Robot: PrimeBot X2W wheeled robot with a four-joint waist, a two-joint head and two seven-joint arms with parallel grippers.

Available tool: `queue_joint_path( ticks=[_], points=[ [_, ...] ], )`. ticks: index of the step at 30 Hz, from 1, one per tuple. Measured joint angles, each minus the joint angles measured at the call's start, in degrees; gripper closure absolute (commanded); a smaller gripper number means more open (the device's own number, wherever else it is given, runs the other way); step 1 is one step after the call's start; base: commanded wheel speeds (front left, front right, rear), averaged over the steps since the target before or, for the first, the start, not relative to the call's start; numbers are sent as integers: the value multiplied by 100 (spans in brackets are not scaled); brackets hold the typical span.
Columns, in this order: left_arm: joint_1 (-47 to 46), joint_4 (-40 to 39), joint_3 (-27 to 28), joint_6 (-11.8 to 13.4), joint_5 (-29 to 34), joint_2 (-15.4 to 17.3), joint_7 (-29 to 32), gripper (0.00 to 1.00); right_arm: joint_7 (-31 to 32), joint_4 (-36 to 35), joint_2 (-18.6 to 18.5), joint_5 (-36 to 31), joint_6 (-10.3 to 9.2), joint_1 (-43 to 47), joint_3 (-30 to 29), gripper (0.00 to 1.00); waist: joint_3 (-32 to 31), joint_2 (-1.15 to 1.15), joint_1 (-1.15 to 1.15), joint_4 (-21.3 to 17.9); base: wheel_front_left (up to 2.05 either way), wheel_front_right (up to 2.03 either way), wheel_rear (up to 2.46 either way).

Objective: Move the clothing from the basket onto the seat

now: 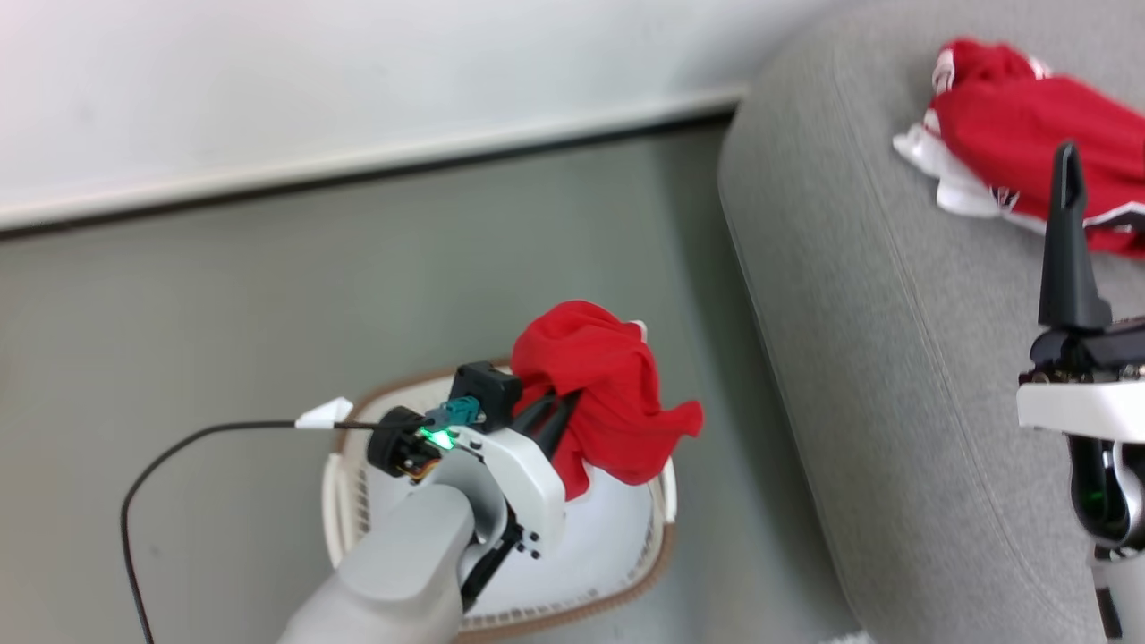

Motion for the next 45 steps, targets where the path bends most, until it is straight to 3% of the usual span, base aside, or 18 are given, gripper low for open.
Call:
queue_joint_path(
  ticks=[4, 12, 25, 40, 45],
  points=[
    [144, -394, -76, 0, -232, 32, -10, 100, 1, 73, -57, 12, 0, 202, 9, 0, -427, 0, 0, 170, 0, 0, 0],
    [404, -1464, 176, -3, -320, 409, -37, 100, -1, 318, -145, 175, 0, 556, 296, 0, -1128, 0, -1, 514, 0, 0, 0],
    [598, -2924, 526, 432, -193, 886, 10, 100, -1, 536, -78, 419, 0, 1030, 862, 0, -1942, 0, 0, 817, 0, 0, 0],
    [865, -4456, 584, 881, -244, 1302, 592, 100, -1, 222, 49, 576, 0, 1388, 1283, 0, -2117, 0, 0, 811, 0, 0, 0],
    [906, -4596, 570, 933, -248, 1362, 655, 100, -1, -208, -226, 924, 0, 1272, 2183, 0, -2084, 0, 0, 791, 0, 0, 0]
  ],
)
